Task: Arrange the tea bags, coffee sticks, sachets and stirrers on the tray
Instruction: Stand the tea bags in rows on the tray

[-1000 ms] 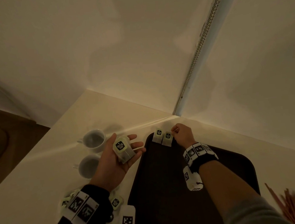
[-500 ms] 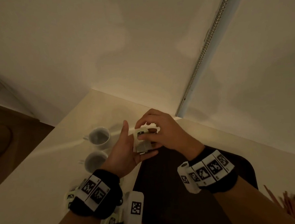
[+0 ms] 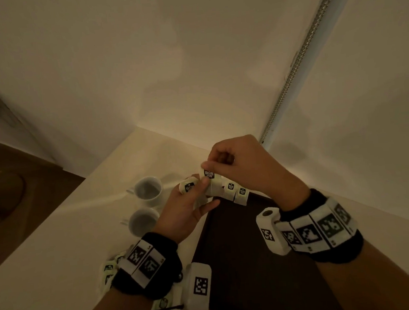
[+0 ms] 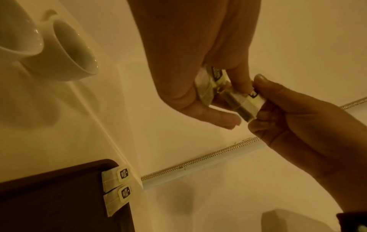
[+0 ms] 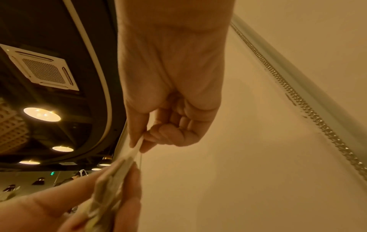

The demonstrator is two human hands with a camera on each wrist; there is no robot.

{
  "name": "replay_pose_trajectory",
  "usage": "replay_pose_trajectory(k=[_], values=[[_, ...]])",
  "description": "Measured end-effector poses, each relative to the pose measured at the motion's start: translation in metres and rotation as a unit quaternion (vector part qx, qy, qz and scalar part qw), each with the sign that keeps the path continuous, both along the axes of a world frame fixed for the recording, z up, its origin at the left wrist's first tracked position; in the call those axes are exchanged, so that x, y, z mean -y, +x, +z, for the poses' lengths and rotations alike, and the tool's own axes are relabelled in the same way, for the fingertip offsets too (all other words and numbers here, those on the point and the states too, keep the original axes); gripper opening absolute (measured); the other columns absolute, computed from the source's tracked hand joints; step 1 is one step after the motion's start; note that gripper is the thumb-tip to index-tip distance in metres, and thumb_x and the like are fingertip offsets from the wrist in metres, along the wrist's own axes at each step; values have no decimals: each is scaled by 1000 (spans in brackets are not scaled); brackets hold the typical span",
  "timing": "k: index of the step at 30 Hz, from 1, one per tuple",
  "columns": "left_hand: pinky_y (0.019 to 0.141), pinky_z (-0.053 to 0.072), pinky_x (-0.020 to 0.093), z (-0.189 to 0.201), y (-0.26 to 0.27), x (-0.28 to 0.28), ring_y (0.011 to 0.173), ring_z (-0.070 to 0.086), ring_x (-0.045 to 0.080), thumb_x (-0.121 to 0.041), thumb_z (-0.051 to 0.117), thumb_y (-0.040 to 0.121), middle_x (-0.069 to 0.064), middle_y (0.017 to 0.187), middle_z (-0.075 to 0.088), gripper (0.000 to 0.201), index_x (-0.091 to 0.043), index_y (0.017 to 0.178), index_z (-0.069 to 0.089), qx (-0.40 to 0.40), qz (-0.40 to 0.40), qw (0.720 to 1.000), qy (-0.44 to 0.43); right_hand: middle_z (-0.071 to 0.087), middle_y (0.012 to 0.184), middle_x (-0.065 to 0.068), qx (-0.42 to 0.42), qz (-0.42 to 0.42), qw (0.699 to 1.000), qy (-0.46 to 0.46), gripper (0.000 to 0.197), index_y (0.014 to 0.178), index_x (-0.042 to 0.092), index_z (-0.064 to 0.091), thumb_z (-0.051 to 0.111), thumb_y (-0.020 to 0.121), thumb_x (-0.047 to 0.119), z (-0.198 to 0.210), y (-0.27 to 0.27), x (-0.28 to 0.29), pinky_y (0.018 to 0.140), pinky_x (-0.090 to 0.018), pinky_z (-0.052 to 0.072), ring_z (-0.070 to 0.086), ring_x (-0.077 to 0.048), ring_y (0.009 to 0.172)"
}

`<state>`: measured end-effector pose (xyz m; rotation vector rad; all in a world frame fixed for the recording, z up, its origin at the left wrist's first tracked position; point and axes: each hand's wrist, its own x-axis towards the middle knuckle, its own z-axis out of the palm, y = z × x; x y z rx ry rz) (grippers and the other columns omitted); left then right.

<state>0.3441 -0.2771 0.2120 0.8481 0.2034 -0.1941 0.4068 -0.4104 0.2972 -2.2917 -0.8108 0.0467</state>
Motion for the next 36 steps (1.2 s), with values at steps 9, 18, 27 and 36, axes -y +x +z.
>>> replay_pose_trajectory(k=[9,18,27,36], values=[[56,54,17,4,-7,3,74,70,11,-19,64,71,0,79,72,16,-13,86,67,36,-10,999,9,54,51,4,25,-28,999,33,23,66,10,67,70,82,26,-1,-1,-2,50,-15,36,48,-9,50],[63,55,18,-1,-5,7,72,70,10,-16,63,72,1,80,73,21,-9,92,62,59,33,997,36,68,66,-4,-69,-43,989,121,4,77,21,71,73,79,22,-6,-1,10,47,-15,45,62,-6,54],[74,59,31,-16,-2,-10,94,69,25,-48,41,93,13,107,71,48,-9,113,60,-68,26,997,28,64,75,8,-93,-89,991,44,8,86,15,67,66,84,7,-45,15,57,60,-8,43,58,4,63],[85,54,39,-20,-2,-11,94,69,31,-53,32,92,19,106,70,57,-8,112,60,-91,-33,995,7,68,100,-8,-219,-160,947,-174,13,97,8,69,67,85,13,-169,39,108,80,-25,48,58,-14,84]])
